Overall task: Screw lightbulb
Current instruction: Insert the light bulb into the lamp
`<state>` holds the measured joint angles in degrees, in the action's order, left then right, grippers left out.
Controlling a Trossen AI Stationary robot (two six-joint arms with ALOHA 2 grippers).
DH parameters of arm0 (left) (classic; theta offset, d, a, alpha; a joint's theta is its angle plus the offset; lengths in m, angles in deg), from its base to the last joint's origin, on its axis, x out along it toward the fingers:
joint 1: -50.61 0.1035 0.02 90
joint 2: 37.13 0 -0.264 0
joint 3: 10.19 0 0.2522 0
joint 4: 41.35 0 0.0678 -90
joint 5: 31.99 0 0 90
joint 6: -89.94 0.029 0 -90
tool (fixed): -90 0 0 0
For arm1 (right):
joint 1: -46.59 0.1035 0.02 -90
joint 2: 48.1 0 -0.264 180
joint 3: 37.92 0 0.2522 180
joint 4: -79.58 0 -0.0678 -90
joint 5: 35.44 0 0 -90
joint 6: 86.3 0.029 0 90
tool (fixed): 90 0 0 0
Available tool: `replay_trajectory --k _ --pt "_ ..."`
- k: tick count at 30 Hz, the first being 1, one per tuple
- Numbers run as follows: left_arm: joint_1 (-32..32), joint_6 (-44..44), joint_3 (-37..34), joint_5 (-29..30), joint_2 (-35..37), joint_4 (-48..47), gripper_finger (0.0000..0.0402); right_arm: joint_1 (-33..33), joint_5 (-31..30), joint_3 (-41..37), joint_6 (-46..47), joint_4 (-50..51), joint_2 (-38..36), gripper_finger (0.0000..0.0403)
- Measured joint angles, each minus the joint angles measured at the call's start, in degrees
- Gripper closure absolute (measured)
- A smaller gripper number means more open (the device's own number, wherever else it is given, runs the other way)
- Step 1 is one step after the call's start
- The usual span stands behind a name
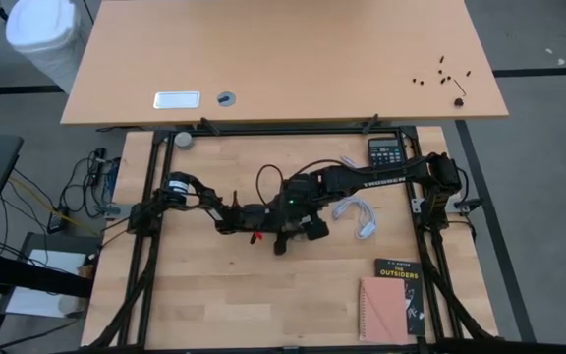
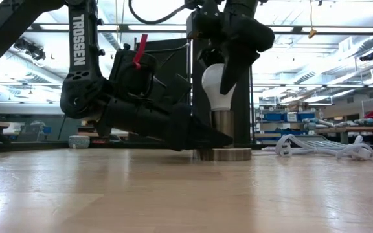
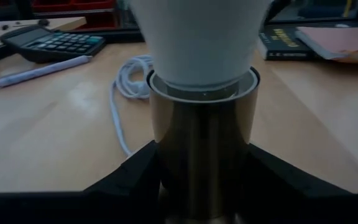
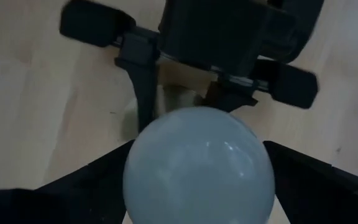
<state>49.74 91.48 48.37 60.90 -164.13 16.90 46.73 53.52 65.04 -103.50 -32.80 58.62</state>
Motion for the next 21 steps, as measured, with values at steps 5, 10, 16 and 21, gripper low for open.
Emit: replay_trajectory --k 5,10,16,21 --pt "0.0 0.8 0.0 -1.2 0.0 0.1 0.0204 -0.1 -0.3 0.0 -1.9 0.1 0.0 0.0059" --pt "0.0 1.0 0.0 -1.7 0.0 0.1 0.0204 0.2 0.8 0.8 -0.2 0.6 1.5 0.0060" --pt "0.0 1.0 0.0 -1.9 0.0 0.0 0.0204 1.4 -2.3 11.5 -1.7 13.0 10.7 0.0060" --pt "0.0 0.6 0.0 -1.9 0.0 0.0 0.0204 1.5 -2.0 19.0 -3.1 16.9 15.1 0.0060"
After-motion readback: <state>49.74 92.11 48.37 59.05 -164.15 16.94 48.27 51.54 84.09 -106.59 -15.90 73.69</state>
